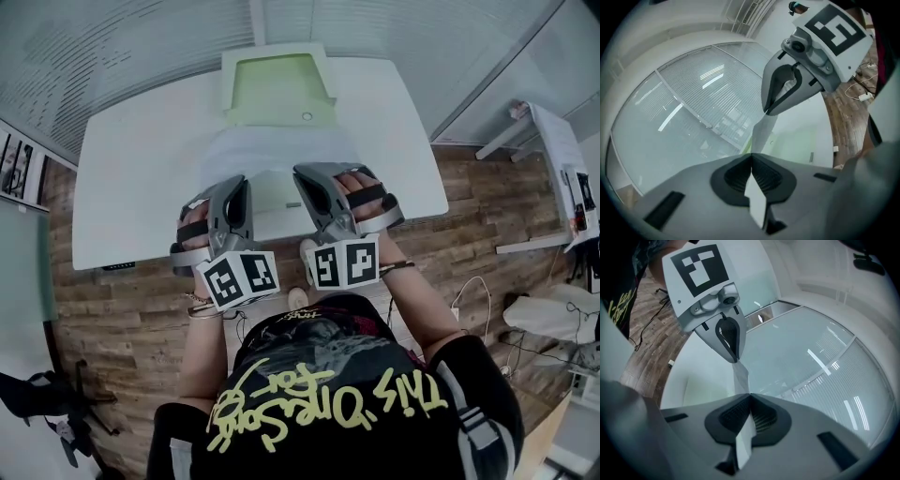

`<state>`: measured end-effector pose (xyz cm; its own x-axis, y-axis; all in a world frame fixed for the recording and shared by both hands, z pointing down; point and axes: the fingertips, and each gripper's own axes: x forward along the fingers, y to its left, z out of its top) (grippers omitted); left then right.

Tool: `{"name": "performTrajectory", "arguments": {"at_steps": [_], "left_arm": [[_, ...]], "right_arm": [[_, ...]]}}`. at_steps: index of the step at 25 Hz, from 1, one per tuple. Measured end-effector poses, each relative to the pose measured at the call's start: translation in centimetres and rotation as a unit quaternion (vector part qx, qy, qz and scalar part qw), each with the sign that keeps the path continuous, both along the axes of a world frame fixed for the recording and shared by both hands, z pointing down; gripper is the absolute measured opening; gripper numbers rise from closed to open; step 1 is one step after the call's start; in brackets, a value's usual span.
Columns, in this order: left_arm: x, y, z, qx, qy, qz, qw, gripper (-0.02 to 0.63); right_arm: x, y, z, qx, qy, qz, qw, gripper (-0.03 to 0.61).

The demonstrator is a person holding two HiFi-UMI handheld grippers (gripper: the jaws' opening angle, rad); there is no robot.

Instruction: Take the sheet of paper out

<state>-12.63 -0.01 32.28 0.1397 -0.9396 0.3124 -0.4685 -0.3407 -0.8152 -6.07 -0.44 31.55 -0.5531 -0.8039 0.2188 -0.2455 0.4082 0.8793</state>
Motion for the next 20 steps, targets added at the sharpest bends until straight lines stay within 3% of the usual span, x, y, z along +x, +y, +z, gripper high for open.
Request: {"name": "performTrajectory", "arguments": {"at_steps": [20], "left_arm": [[-0.1, -0.3, -0.6, 0.009, 0.001, 0.003, 1.0, 0.009]], "right_arm": [[0.0, -0.3, -1.0, 0.026, -0.014, 0.004, 1.0, 0.008]]}}
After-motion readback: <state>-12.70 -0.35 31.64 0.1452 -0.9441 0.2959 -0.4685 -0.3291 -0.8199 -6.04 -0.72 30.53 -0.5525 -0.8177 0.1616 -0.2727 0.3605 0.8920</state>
